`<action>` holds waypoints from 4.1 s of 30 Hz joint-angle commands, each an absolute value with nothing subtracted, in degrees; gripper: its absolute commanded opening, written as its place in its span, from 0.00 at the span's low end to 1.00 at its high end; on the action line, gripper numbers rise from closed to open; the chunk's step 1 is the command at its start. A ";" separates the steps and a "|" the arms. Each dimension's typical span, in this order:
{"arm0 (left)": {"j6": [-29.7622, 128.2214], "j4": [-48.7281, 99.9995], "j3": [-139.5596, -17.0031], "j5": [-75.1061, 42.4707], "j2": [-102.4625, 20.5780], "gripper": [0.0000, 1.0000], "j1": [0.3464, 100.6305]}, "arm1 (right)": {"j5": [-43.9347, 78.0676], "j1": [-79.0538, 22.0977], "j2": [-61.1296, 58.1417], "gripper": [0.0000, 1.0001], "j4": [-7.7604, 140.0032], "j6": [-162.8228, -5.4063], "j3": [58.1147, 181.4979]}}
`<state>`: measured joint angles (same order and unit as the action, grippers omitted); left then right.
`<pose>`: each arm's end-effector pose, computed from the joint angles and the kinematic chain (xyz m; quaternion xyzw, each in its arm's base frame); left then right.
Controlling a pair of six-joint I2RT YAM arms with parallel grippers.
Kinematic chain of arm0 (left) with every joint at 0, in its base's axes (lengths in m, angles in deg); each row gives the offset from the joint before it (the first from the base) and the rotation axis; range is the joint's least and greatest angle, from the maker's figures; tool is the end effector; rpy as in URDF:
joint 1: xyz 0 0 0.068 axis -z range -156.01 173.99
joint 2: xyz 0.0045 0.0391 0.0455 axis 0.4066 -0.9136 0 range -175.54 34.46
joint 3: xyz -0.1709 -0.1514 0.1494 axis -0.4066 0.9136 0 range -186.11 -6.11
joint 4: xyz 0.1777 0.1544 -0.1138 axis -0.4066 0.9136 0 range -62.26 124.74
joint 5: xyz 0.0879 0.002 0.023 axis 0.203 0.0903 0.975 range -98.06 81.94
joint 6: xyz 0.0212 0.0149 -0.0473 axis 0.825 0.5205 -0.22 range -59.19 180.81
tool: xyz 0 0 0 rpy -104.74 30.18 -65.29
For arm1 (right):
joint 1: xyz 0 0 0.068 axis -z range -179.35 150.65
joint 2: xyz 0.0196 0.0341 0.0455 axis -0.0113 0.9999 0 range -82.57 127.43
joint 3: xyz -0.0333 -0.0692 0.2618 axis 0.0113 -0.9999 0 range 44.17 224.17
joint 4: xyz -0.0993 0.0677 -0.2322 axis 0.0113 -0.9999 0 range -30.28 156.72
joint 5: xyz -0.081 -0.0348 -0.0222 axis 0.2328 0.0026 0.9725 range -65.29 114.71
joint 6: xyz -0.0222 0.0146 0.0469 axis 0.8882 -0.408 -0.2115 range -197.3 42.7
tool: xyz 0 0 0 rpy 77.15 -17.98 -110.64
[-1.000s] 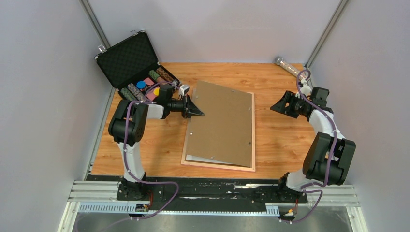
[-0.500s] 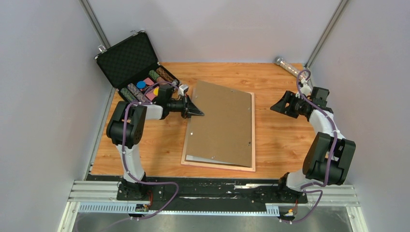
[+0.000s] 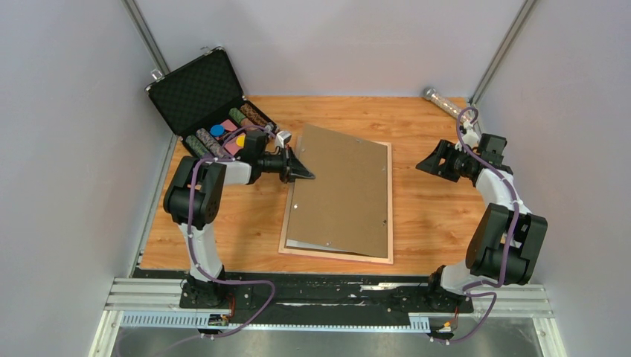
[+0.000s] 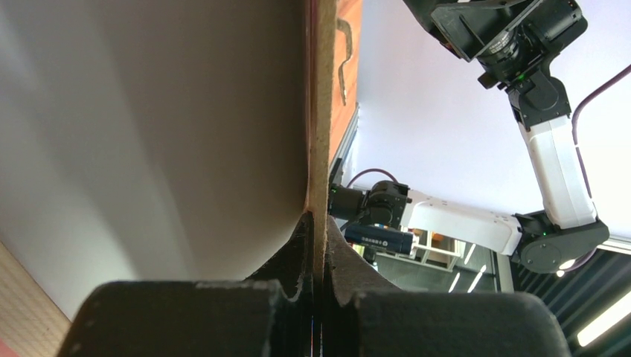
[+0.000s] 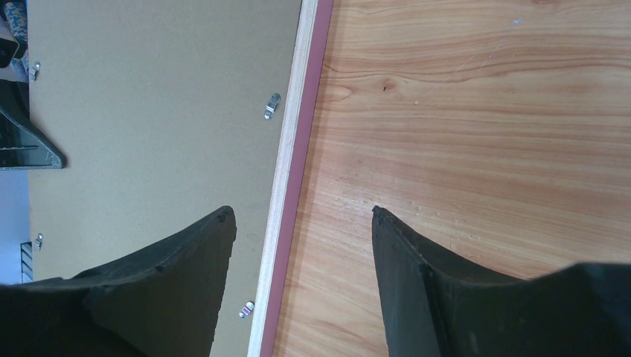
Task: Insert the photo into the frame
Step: Place the photo frame item in the photo frame.
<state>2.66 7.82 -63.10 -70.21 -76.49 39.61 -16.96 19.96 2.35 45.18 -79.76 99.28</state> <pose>0.3595 -0.1333 0.1465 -0.0486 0.7927 -0.6058 0.0477 0.2928 -0.0776 0.2282 0.0510 0.8883 0.2867 0.3551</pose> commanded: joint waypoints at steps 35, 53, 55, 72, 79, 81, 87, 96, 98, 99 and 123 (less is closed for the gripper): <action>9.77 17.04 -67.05 -70.21 -75.30 0.25 40.37 | -18.80 20.85 2.03 0.66 47.64 -79.67 99.28; 12.46 20.87 -70.46 -70.72 -77.77 0.36 41.59 | -18.97 21.12 1.74 0.66 47.55 -79.67 99.21; 12.69 21.26 -70.57 -70.61 -77.97 0.39 41.65 | -19.06 21.21 1.73 0.66 47.55 -79.67 99.19; 24.30 37.75 -75.72 -63.65 -76.13 0.94 41.65 | -19.50 21.43 1.65 0.66 47.46 -79.76 99.34; 26.87 41.75 -77.73 -62.20 -76.71 1.00 41.96 | -19.66 21.61 1.33 0.66 47.37 -79.79 99.23; 28.00 43.12 -78.15 -61.14 -76.34 1.00 42.10 | -19.68 21.73 1.29 0.66 47.38 -79.80 99.28; 31.76 47.68 -79.50 -56.08 -74.65 1.00 42.63 | -19.85 21.81 1.42 0.66 47.37 -79.94 99.25; 35.47 51.82 -81.32 -51.70 -74.08 1.00 43.52 | -20.03 21.93 1.01 0.66 47.34 -80.02 99.17; 35.80 52.01 -81.40 -51.31 -74.02 1.00 43.88 | -20.03 21.87 0.95 0.66 47.37 -80.02 99.17; 36.23 52.18 -81.46 -50.84 -73.95 1.00 44.14 | -20.03 21.92 0.94 0.66 47.38 -80.02 99.15; 43.60 57.25 -82.88 -38.40 -69.25 1.00 48.45 | -18.36 21.91 -2.45 0.81 48.27 -79.67 98.34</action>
